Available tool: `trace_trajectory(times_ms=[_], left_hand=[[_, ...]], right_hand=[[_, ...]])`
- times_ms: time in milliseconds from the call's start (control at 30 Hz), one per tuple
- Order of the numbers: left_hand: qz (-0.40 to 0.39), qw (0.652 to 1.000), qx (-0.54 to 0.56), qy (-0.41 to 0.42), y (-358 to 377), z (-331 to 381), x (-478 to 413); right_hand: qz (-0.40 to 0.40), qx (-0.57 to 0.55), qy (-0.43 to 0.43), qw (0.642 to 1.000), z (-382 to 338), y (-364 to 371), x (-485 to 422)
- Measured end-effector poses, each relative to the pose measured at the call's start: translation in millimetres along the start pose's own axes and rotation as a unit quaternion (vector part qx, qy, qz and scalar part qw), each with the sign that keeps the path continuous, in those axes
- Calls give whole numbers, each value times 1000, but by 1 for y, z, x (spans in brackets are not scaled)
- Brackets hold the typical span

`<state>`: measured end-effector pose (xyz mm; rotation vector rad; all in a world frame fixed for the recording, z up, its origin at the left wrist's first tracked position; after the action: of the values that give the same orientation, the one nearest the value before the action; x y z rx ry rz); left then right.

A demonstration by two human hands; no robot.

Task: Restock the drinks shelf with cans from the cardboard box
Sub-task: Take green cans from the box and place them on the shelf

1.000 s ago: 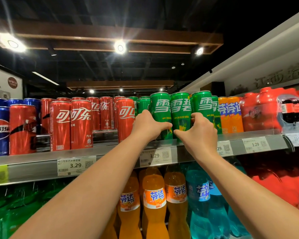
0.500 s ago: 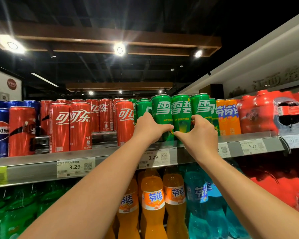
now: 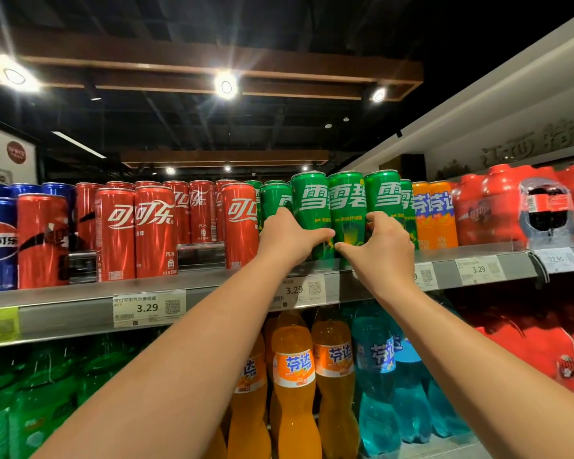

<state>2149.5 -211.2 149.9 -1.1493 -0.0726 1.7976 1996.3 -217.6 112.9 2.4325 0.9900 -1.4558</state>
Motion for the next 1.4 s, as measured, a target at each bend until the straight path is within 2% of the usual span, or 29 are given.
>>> trace_trajectory(times_ms=[167, 367, 467, 700, 933, 1033, 1400], left_hand=[[-5, 999, -45, 23, -12, 5, 9], [-56, 982, -175, 47, -21, -2, 34], [-48, 972, -221, 68, -30, -4, 51], [-42, 957, -271, 92, -66, -8, 95], [-53, 936, -347, 29, -77, -13, 151], [-61, 925, -375, -22, -76, -18, 182], [-90, 875, -436, -191, -103, -45, 331]], right_hand=[[-23, 18, -4, 1000, 1, -13, -1], [-122, 154, -35, 980, -13, -32, 9], [-169, 207, -43, 963, -22, -39, 18], [-239, 208, -79, 945, -45, -44, 44], [-300, 167, -134, 930, -56, -46, 80], [-321, 150, -157, 922, -56, -49, 102], [-450, 86, -242, 855, -70, -48, 231]])
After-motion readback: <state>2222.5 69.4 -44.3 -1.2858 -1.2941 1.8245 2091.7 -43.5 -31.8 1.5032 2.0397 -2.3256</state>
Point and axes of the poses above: each hand's wrist, its own x-axis away from the middle knuckle, its own y-axis out of the palm, z = x × y, the point moved 3 cm from there along -x, towards the middle knuckle, and after that the axes turned 3 degrees about y, right-handed, at the moved point
